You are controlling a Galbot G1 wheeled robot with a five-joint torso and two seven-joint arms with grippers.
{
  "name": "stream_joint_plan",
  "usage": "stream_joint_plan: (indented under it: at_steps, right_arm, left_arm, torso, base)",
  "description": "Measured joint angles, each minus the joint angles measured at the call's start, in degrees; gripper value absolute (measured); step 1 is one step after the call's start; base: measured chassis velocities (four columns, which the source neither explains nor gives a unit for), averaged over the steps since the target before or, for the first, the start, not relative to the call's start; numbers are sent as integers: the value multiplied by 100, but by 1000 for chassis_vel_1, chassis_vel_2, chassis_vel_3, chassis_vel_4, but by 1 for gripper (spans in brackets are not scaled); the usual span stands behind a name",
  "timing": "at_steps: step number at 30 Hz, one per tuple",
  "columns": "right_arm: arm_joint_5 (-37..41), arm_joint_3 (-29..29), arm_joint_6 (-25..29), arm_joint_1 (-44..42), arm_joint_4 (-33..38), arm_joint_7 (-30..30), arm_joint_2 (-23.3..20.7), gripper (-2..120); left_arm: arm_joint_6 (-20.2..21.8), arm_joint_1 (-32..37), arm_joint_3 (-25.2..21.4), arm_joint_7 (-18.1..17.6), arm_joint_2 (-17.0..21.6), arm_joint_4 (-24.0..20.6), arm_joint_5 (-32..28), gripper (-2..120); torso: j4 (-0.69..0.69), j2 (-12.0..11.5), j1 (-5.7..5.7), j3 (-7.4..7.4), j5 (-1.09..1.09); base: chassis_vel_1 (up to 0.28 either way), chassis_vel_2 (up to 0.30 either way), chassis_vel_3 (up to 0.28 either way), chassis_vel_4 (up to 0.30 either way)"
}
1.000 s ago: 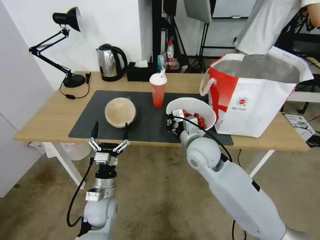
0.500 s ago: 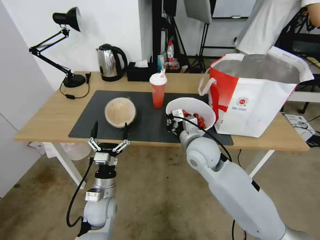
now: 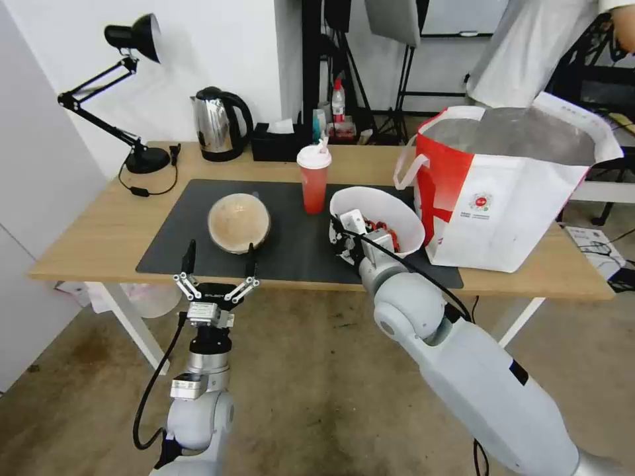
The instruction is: Pick up the trash from the table and place it into the takeout bag.
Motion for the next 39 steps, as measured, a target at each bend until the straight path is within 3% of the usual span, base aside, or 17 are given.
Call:
stream_joint_plan:
  at_steps: [25,39]
  right_arm:
    - [-599,35,338,34,671,-864,-409,0]
    - [-560,98,501,611,943,-1231,-844,0]
  left_arm:
    - [-2,31,41,-3,-4,8,4,100]
    - [-17,23,87,-4,-7,90,16,100]
  torso:
    - [0,2,0,0,0]
    - [0,2,0,0,0]
  base:
    - [0,0,0,0]
    - [0,0,0,0]
